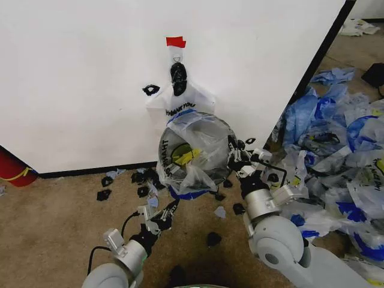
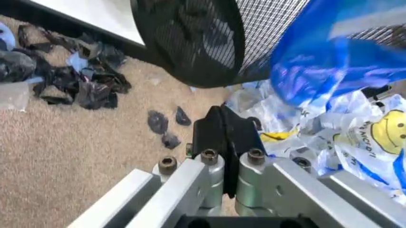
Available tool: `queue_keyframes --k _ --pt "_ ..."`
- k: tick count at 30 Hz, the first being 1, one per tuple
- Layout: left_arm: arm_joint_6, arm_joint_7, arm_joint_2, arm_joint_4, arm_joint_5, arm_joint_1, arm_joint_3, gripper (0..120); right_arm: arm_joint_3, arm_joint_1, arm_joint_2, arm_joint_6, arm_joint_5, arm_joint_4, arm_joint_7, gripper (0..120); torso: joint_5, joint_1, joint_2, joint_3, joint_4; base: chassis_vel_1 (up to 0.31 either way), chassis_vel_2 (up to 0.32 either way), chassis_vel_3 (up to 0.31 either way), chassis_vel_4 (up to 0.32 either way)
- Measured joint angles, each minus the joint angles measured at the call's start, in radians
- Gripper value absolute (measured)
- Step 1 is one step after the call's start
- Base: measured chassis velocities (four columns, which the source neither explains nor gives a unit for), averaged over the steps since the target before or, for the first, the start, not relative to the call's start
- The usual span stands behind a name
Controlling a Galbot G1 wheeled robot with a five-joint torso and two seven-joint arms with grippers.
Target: Pick up the garbage bag from the wall and place it over the trash bin.
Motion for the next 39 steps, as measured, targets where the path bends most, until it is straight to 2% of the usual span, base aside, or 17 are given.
queue_keyframes --k 11,16,18,19,21,23,24,31,32,35,39 --pt "-0.010 0.003 0.043 -0.031 0.034 0.038 -0.033 0 0.011 -0.001 -0.015 0.000 -0.007 -0.015 0.007 1 0.0002 0.000 0.000 0.000 0.0000 0.000 0.000 0.000 0.000" --pt "-0.010 -0.004 0.053 -0.065 0.058 0.055 -0.039 23 0.014 0.000 -0.016 -0.002 -0.012 -0.023 0.011 1 0.0002 0.000 0.000 0.000 0.0000 0.000 0.000 0.000 0.000" --pt "-0.010 -0.006 0.054 -0.068 0.059 0.055 -0.039 25 0.014 0.000 -0.016 -0.002 -0.012 -0.024 0.011 1 0.0002 0.000 0.000 0.000 0.0000 0.000 0.000 0.000 0.000" --pt "-0.008 -0.015 0.053 -0.082 0.061 0.054 -0.039 33 0.014 0.000 -0.015 -0.002 -0.013 -0.025 0.011 1 0.0002 0.000 0.000 0.000 0.0000 0.000 0.000 0.000 0.000" --pt "-0.006 -0.020 0.048 -0.092 0.061 0.049 -0.039 41 0.014 0.000 -0.015 -0.004 -0.013 -0.025 0.012 1 0.0002 0.000 0.000 0.000 0.0000 0.000 0.000 0.000 0.000" --pt "-0.005 -0.022 0.042 -0.093 0.059 0.037 -0.039 50 0.009 -0.002 -0.013 -0.007 -0.014 -0.021 0.012 1 0.0001 0.000 0.000 0.000 0.0000 0.000 0.000 0.000 0.000" --pt "-0.005 -0.022 0.042 -0.093 0.059 0.037 -0.039 50 0.009 -0.002 -0.013 -0.007 -0.014 -0.021 0.012 1 0.0001 0.000 0.000 0.000 0.0000 0.000 0.000 0.000 0.000" --pt "-0.005 -0.020 0.028 -0.063 0.055 0.017 -0.039 79 -0.015 -0.002 0.000 -0.012 -0.018 -0.012 0.012 1 0.0002 0.000 0.000 0.000 0.0000 0.000 0.000 0.000 0.000" --pt "-0.005 -0.020 0.028 -0.063 0.055 0.017 -0.039 79 -0.015 -0.002 0.000 -0.012 -0.018 -0.012 0.012 1 0.0002 0.000 0.000 0.000 0.0000 0.000 0.000 0.000 0.000" --pt "-0.007 -0.017 0.024 -0.050 0.055 0.010 -0.039 91 -0.020 -0.004 0.001 -0.012 -0.021 -0.012 0.012 1 0.0001 0.000 0.000 0.000 0.0000 0.000 0.000 0.000 0.000" --pt "-0.010 -0.013 0.020 -0.037 0.055 0.001 -0.039 93 -0.024 -0.006 0.002 -0.012 -0.024 -0.012 0.011 1 0.0002 0.000 0.000 0.000 -0.0001 0.000 0.000 0.000 0.000"
